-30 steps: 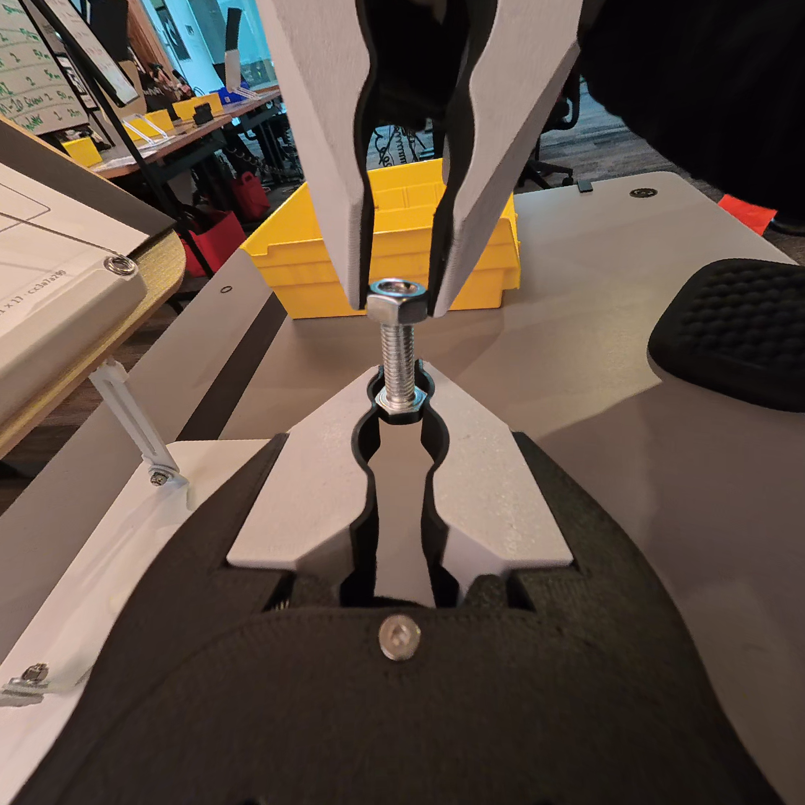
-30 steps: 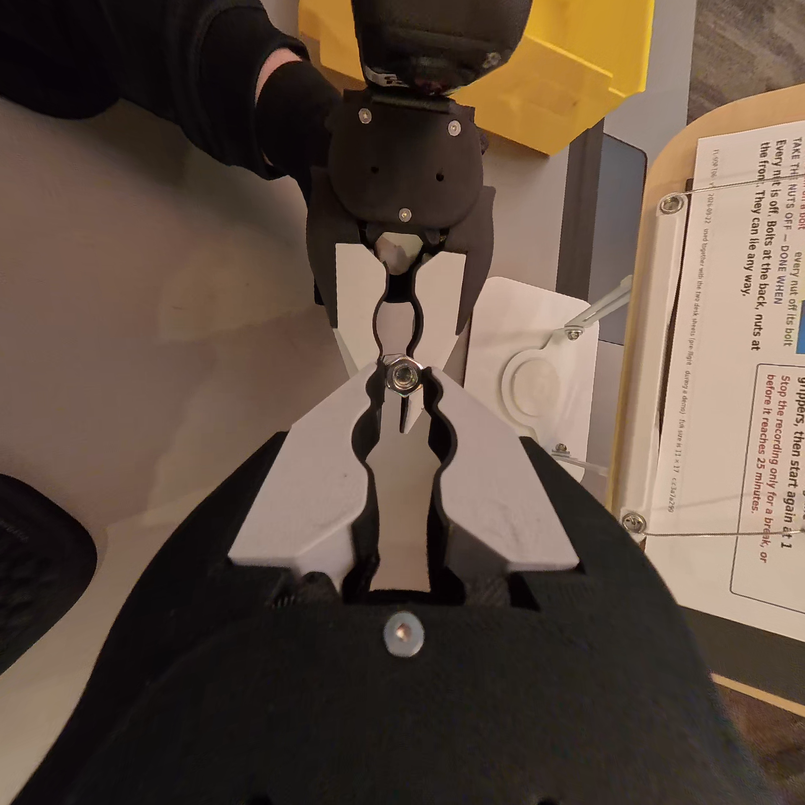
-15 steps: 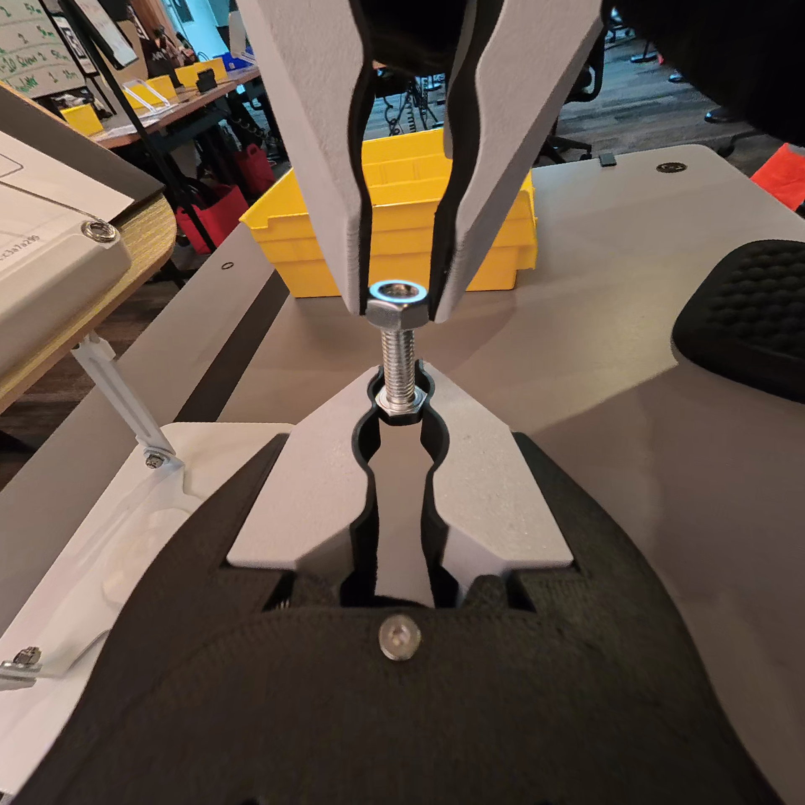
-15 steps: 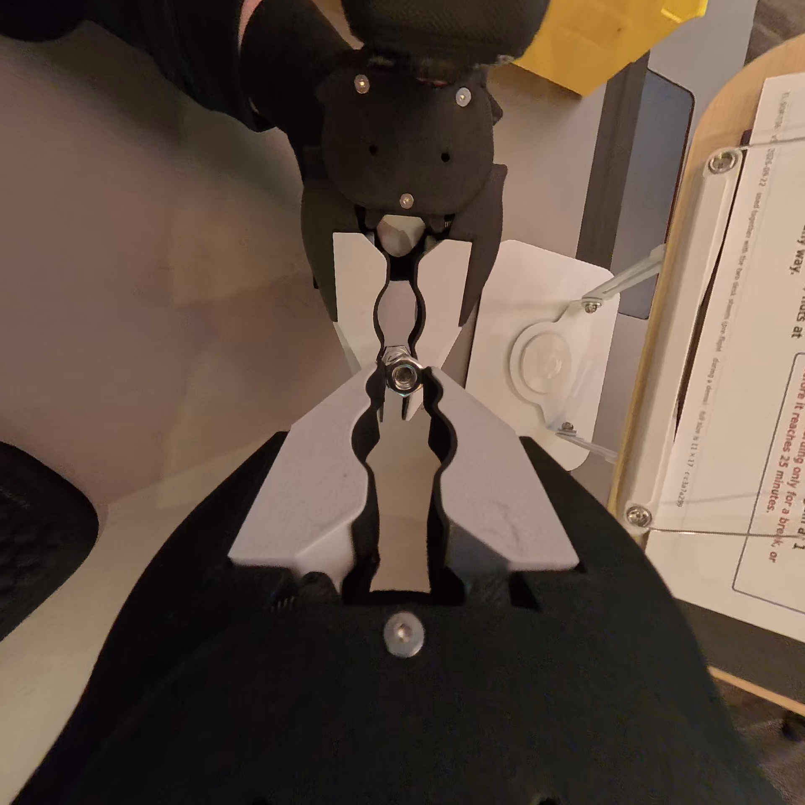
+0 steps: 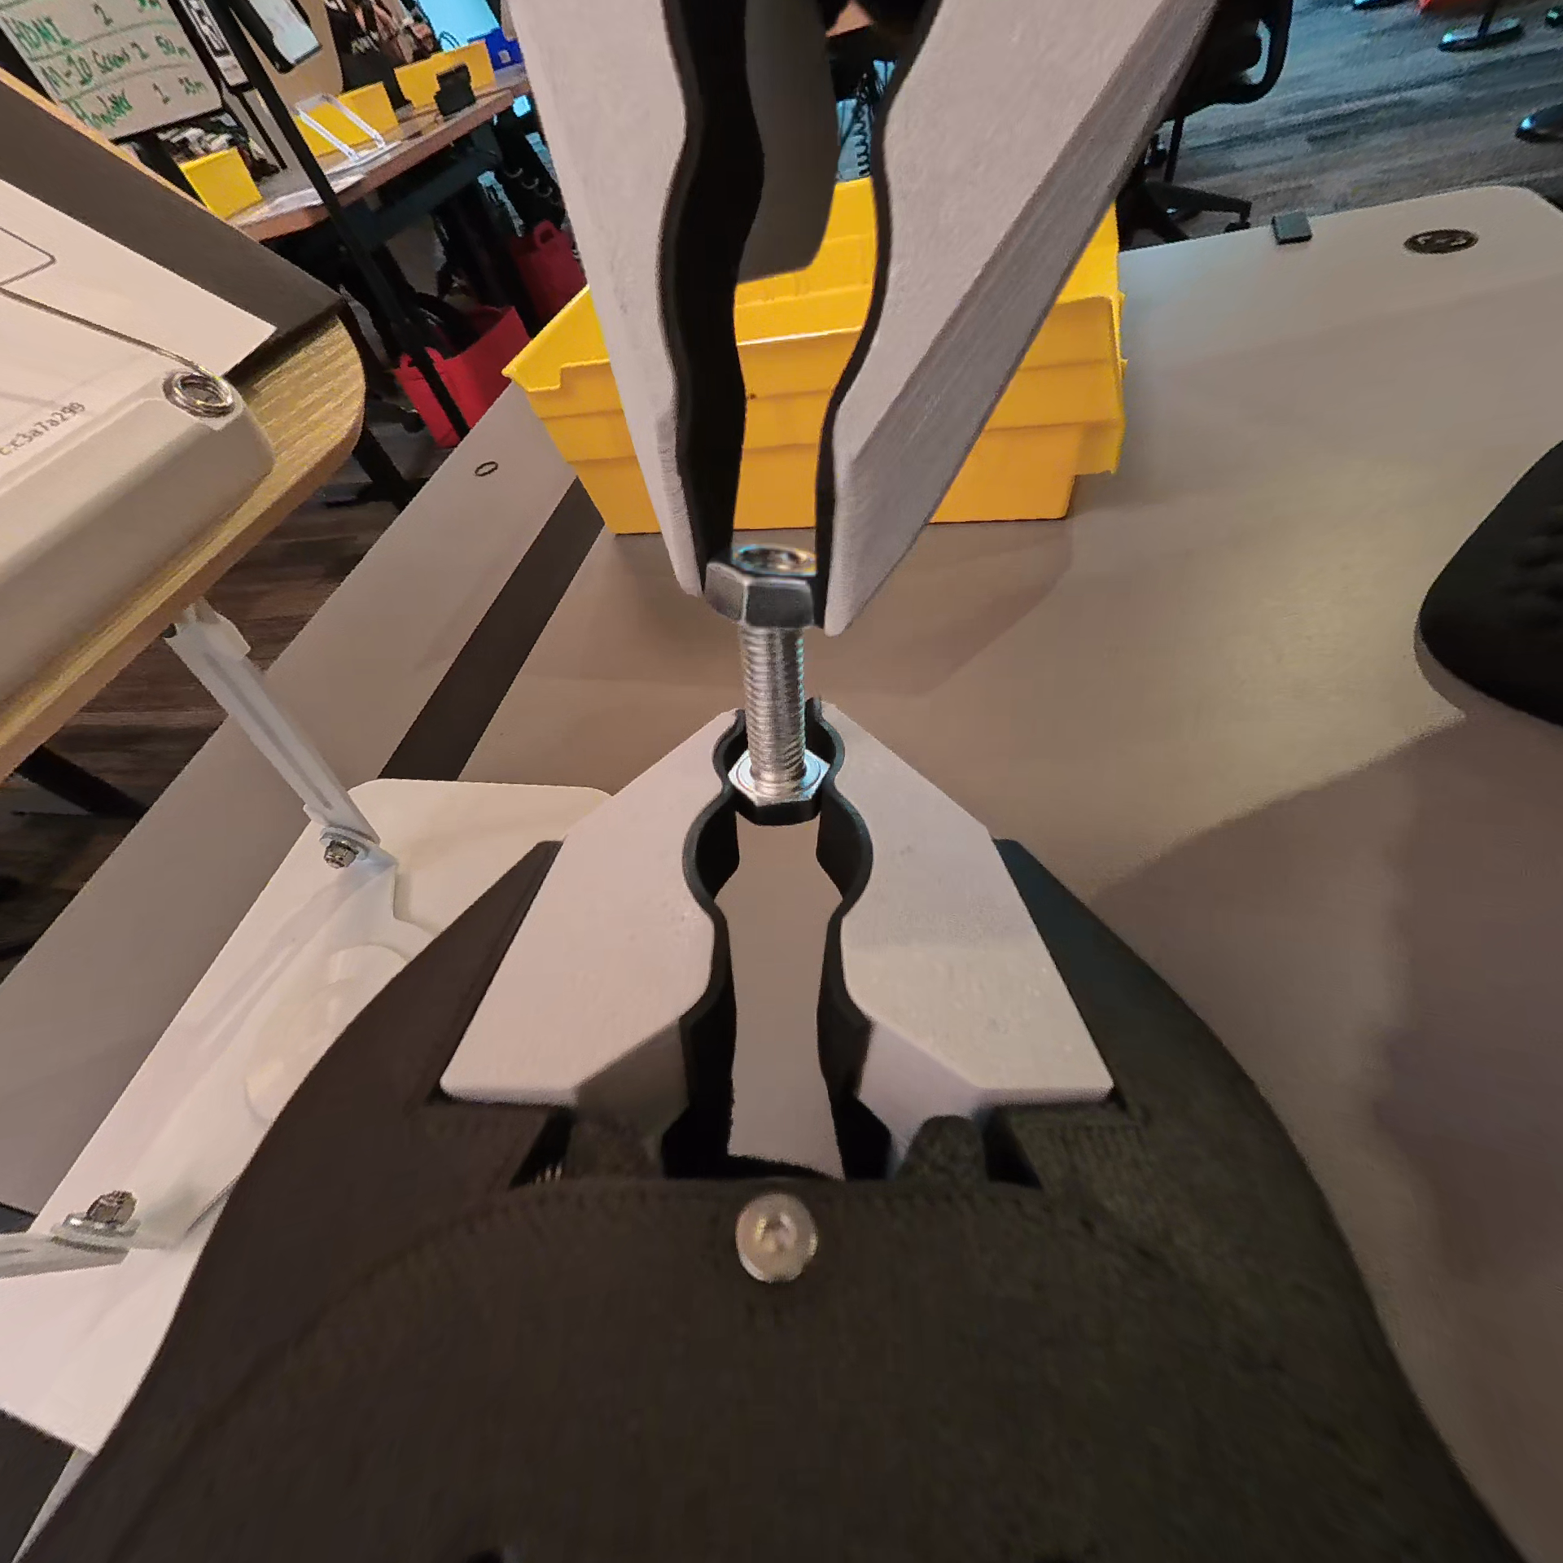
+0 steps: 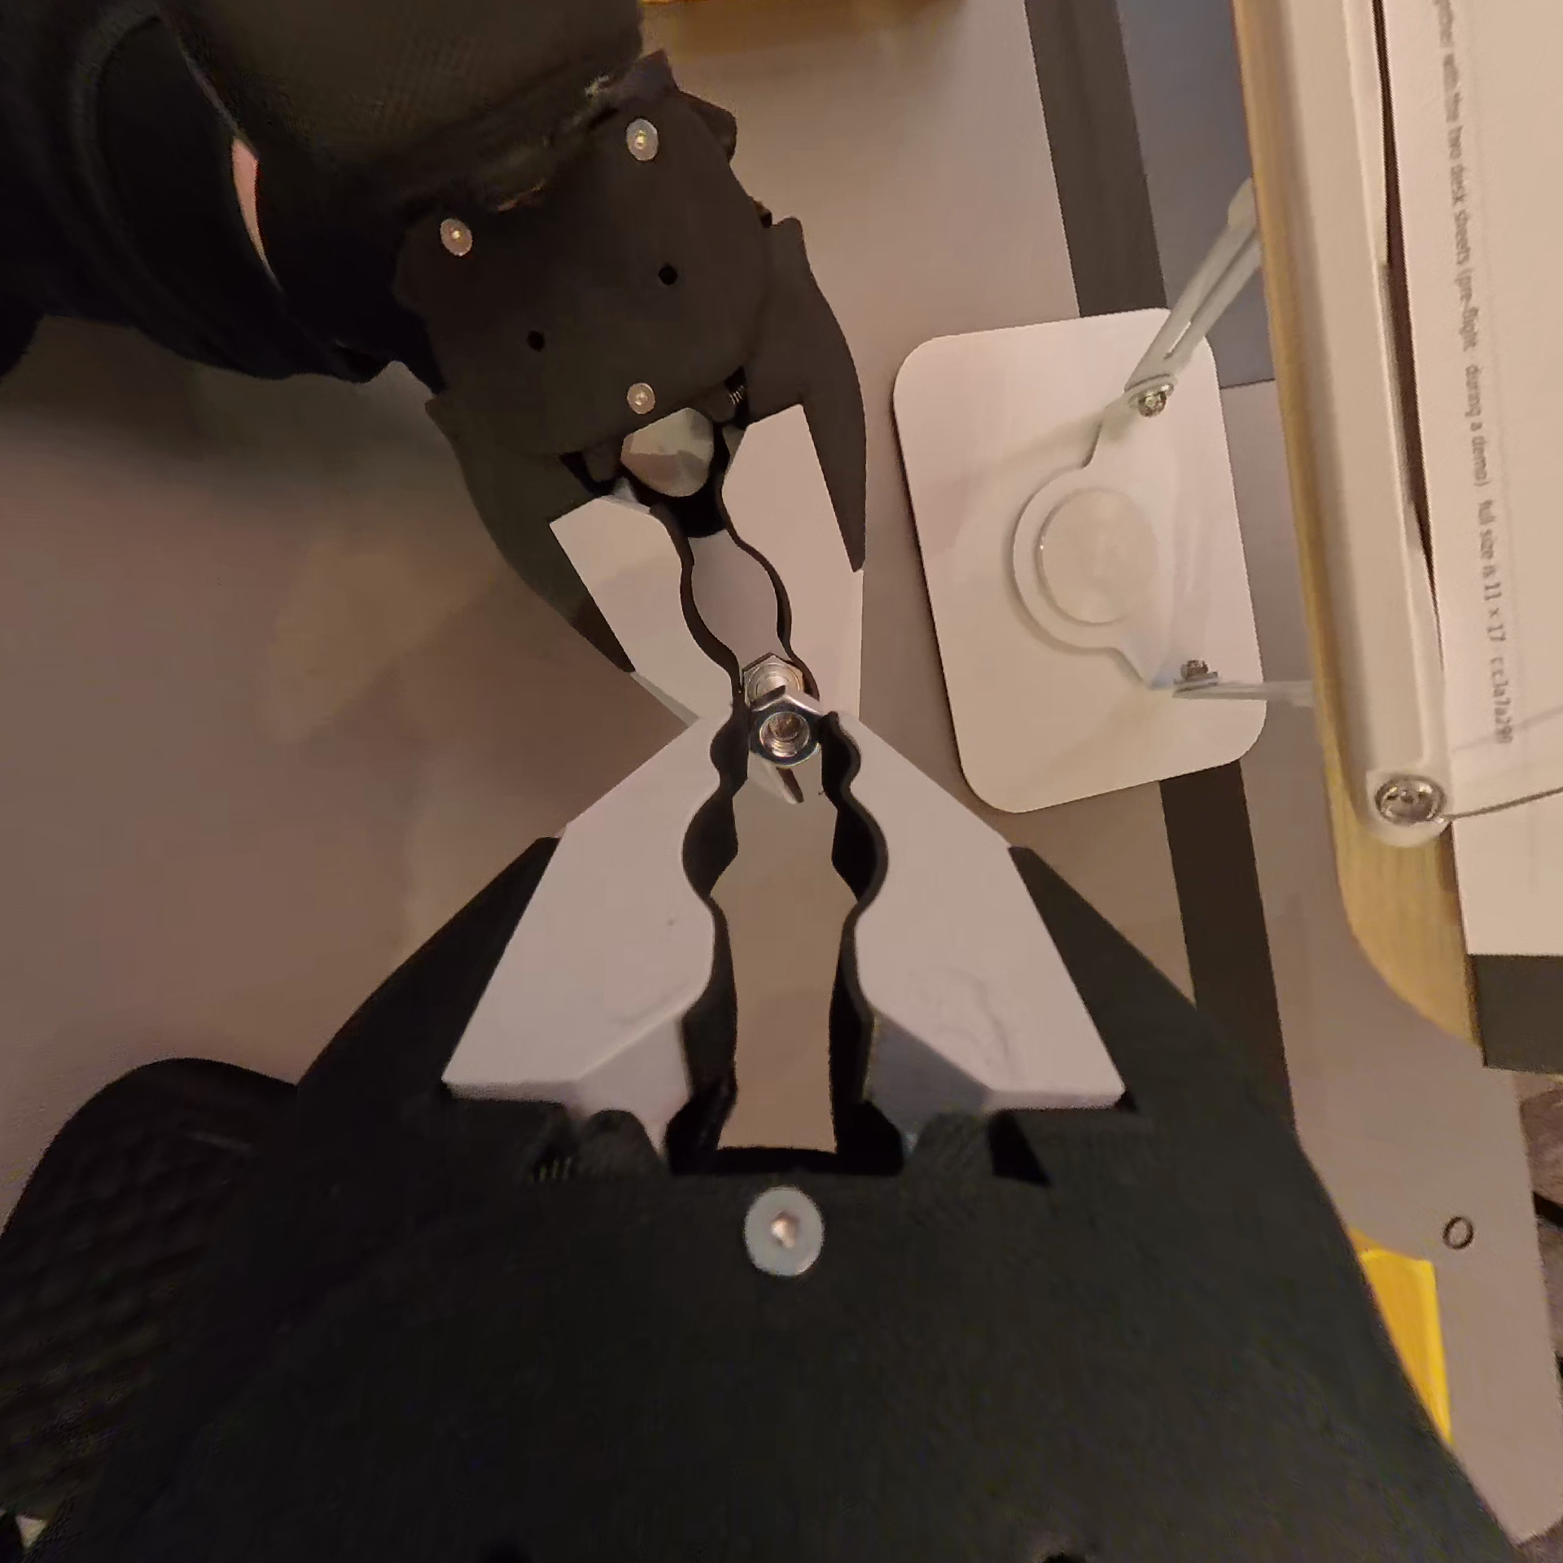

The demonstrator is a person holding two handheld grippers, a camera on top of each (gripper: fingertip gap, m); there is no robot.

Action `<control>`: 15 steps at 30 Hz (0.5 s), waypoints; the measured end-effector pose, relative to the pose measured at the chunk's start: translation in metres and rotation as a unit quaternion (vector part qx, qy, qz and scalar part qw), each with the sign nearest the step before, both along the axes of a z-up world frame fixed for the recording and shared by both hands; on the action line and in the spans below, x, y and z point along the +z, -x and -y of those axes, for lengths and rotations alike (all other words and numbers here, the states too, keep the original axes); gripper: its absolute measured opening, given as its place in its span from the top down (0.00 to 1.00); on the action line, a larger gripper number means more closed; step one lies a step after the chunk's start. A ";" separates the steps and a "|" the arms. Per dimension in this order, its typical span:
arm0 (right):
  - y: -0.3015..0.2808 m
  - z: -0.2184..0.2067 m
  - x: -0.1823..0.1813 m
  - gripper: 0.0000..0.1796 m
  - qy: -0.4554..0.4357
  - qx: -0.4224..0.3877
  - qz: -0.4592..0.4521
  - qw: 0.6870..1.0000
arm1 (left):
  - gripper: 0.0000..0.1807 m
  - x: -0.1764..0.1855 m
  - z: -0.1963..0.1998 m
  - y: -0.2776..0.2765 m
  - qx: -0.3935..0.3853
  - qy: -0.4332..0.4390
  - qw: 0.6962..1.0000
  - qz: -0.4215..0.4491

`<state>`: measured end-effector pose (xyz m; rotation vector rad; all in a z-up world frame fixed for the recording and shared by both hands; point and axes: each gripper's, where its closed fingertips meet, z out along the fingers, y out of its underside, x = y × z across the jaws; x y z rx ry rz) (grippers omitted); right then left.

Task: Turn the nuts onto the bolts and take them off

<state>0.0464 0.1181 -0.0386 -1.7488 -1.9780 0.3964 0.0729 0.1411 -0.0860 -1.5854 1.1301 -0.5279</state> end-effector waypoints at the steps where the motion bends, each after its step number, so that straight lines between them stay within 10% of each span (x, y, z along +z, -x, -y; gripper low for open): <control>1: -0.001 0.000 -0.001 0.92 0.004 -0.008 0.001 1.000 | 0.94 -0.001 0.000 0.000 0.001 -0.001 1.000 -0.003; 15: -0.003 0.001 -0.005 0.92 -0.011 0.019 0.026 0.999 | 0.94 -0.006 0.002 -0.002 -0.007 -0.002 1.000 -0.014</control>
